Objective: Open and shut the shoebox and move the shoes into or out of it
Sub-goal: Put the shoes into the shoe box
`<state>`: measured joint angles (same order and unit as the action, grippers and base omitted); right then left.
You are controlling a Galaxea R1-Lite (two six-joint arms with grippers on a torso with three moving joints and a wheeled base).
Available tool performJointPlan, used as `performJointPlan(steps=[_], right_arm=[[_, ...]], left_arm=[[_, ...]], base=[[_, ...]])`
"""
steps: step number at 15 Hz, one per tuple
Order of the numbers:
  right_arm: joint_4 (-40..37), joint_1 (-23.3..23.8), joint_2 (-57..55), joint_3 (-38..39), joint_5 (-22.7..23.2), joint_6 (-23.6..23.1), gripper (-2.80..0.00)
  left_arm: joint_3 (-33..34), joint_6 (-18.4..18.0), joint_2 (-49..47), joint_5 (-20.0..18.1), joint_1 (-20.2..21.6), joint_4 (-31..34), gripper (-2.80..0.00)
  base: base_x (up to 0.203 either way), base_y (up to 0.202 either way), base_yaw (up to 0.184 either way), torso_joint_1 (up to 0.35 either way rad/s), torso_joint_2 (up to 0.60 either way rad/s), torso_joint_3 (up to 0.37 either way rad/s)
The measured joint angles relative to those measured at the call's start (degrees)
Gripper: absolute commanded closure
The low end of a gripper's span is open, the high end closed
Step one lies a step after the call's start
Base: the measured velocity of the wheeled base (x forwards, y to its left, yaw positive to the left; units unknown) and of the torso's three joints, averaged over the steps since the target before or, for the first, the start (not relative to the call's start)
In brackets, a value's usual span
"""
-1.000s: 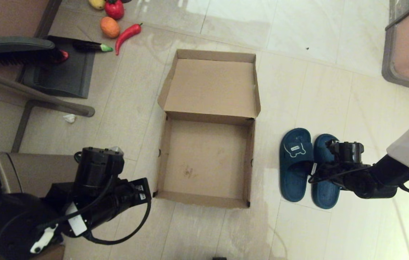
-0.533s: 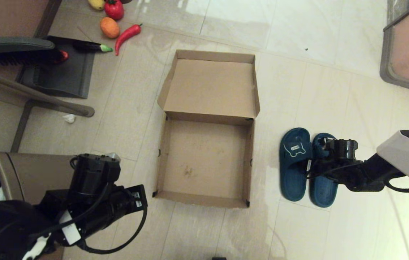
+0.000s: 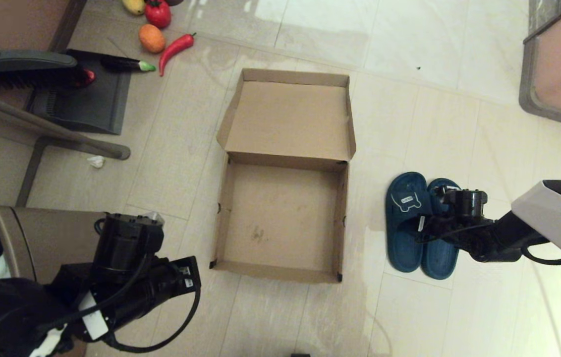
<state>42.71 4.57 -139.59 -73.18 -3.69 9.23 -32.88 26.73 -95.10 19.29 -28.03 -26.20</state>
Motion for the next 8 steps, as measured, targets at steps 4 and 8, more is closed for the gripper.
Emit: performJointPlan(steps=[4, 8], right_arm=[[0.37, -0.17, 2.37, 4.80, -0.29, 0.28, 0.00], [0.05, -0.22, 4.89, 8.96, -0.40, 0.33, 0.00]], left_arm=[[0.06, -0.04, 0.41, 0.02, 0.00, 0.03, 0.00], [0.48, -0.09, 0.89, 0.07, -0.02, 0.10, 0.00]], base=[[0.000, 0.000, 0.000, 0.000, 0.00, 0.000], [0.000, 0.000, 0.000, 0.000, 0.00, 0.000]])
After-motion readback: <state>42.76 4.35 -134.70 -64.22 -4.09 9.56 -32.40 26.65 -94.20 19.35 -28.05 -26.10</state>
